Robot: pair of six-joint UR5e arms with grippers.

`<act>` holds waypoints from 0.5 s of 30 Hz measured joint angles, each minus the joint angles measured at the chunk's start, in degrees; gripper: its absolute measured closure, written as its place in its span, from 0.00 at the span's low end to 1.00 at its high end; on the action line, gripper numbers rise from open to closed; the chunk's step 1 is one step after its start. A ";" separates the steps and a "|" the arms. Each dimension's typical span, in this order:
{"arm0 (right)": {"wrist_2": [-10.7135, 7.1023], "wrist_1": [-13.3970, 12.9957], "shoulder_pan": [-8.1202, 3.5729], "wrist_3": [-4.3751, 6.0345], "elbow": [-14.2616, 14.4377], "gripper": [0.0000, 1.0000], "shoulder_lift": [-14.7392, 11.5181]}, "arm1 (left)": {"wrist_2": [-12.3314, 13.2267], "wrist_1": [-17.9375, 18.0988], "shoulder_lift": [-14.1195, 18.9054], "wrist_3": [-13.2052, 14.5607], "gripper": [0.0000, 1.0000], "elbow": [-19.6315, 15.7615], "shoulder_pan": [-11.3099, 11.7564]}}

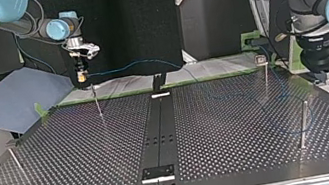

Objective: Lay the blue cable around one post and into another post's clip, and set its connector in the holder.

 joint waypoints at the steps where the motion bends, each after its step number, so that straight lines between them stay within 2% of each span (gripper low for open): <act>1: 0.00 0.00 0.01 -0.01 0.00 1.00 0.00 | -0.02 0.00 0.01 0.00 0.01 0.00 -0.02; 15: 0.00 -0.06 0.17 -0.04 -0.01 1.00 0.00 | -0.08 0.00 0.15 -0.96 0.01 0.00 -0.32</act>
